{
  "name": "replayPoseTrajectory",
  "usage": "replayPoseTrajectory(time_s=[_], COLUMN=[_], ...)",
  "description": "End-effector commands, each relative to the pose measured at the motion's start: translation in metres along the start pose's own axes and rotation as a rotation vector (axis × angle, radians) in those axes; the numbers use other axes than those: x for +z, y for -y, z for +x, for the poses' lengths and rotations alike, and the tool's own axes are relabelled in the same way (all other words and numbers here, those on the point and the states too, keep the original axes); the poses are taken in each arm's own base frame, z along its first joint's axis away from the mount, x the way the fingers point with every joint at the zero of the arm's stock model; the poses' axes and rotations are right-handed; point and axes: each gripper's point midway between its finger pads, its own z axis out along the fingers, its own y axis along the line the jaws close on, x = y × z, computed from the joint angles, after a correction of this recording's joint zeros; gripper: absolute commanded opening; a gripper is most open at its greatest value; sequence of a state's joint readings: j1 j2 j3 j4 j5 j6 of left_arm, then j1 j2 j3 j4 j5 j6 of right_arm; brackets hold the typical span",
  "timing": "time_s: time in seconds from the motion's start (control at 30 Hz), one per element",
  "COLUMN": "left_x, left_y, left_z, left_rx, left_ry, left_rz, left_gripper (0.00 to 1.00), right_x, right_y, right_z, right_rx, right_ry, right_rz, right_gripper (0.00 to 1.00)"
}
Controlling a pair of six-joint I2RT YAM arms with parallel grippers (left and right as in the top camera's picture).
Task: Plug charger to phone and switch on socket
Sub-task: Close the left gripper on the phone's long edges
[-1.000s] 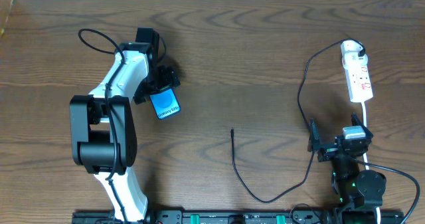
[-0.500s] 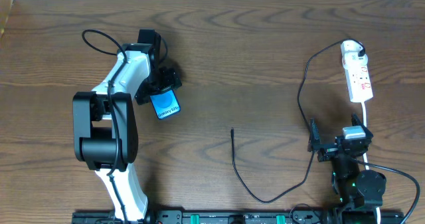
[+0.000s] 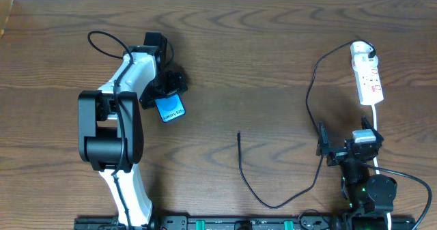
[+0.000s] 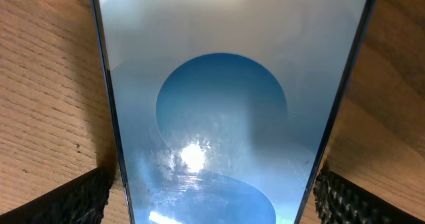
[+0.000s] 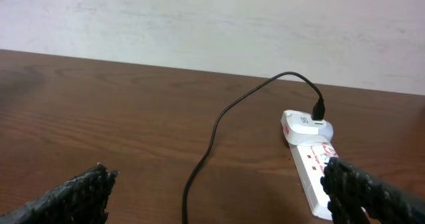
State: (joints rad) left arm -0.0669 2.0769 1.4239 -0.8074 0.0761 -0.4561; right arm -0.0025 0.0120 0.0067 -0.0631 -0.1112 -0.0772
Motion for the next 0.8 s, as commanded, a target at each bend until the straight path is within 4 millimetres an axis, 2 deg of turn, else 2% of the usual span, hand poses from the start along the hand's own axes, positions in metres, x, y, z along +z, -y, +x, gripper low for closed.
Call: replayPoseTrajectory(time_s=[0.0, 0.27, 0.43, 0.53, 0.77], left_x=[0.0141, 0.0141, 0.0141, 0.0141, 0.0141], left_y=[-0.0032, -0.0027, -0.0027, -0.0026, -0.0027], left_z=[0.0074, 0.0066, 0.0066, 0.0065, 0.0067], left_rx=[-0.012, -0.012, -0.012, -0.012, -0.012], left_ry=[-0.040, -0.037, -0.037, -0.036, -0.037], left_rz=[-0.020, -0.017, -0.017, -0.017, -0.018], left_gripper=[0.98, 0.99, 0.93, 0.85, 0.82], right_x=[-0.0002, -0.0002, -0.0002, -0.0002, -0.0002], right_y=[-0.0005, -0.0005, -0.0005, -0.0005, -0.0005], right_z=[0.0003, 0.0003, 0.0003, 0.0003, 0.0003], right_rx=[0.009, 0.008, 0.008, 0.008, 0.008], right_ry=[0.000, 0.000, 0.000, 0.000, 0.000], right_rz=[0.000, 0.000, 0.000, 0.000, 0.000], right_gripper=[0.99, 0.99, 0.99, 0.99, 0.99])
